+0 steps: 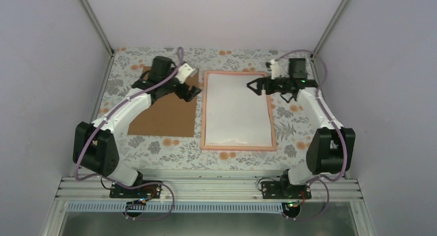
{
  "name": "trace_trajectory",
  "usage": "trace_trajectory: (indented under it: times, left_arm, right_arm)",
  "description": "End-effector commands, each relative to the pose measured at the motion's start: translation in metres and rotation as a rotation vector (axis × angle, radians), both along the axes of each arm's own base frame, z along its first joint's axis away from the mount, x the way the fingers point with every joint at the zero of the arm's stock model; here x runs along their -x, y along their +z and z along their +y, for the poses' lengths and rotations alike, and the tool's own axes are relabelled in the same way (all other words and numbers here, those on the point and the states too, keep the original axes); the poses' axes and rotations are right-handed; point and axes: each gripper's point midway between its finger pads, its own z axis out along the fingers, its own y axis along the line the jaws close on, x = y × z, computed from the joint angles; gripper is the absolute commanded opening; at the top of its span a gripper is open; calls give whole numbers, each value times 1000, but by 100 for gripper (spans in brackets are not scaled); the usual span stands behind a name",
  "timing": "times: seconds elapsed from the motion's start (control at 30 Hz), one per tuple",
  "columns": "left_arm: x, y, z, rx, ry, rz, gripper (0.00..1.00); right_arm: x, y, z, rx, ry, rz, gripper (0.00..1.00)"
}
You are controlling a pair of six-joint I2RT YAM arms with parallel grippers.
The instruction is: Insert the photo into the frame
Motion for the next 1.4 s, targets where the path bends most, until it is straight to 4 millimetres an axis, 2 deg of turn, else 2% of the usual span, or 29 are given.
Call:
trace_trajectory:
  times: [0.0, 0.13, 0.2, 0.27, 0.37, 0.43, 0.53, 0.67, 0.8, 0.9, 1.0, 1.2, 1.27, 1.37]
  left_arm:
    - [-4, -7, 63, 67, 124, 91, 100]
    - [-12, -25, 127, 103, 272, 160, 100]
    - [-14, -33, 156, 122, 342, 188, 100]
    - [-16, -41, 188, 140, 423, 214, 100]
    - [-17, -51, 225, 172, 511, 252, 100]
    - [-18, -58, 243, 192, 551, 282, 100]
    - [-17, -67, 261, 200, 595, 307, 100]
    - [-18, -75, 269, 183, 638, 314, 100]
    - [-21, -84, 273, 173, 665, 332, 100]
    - [-24, -90, 278, 160, 684, 342, 100]
    - [-25, -96, 282, 144, 706, 352, 100]
    - [-31, -116, 295, 107, 757, 380, 100]
    - [-33, -122, 300, 105, 762, 389, 100]
    - [-36, -128, 304, 100, 761, 391, 100]
  right_arm:
    - [-8, 1, 65, 18, 122, -30, 100]
    - [-4, -22, 134, 16, 242, 42, 100]
    - [-3, -24, 167, 12, 289, 57, 100]
    - [-1, -30, 195, -10, 298, 112, 100]
    - [2, -42, 234, -47, 322, 201, 100]
    - [7, -50, 257, -78, 347, 256, 100]
    - [11, -66, 285, -93, 345, 328, 100]
    - [14, -101, 302, -71, 299, 424, 100]
    - [12, -135, 305, -41, 209, 521, 100]
    - [5, -159, 298, 8, 128, 557, 100]
    - [-2, -190, 272, 128, -35, 578, 100]
    - [8, -245, 212, 310, -203, 632, 100]
    - [7, -254, 197, 327, -230, 653, 100]
    - [3, -257, 179, 376, -246, 651, 100]
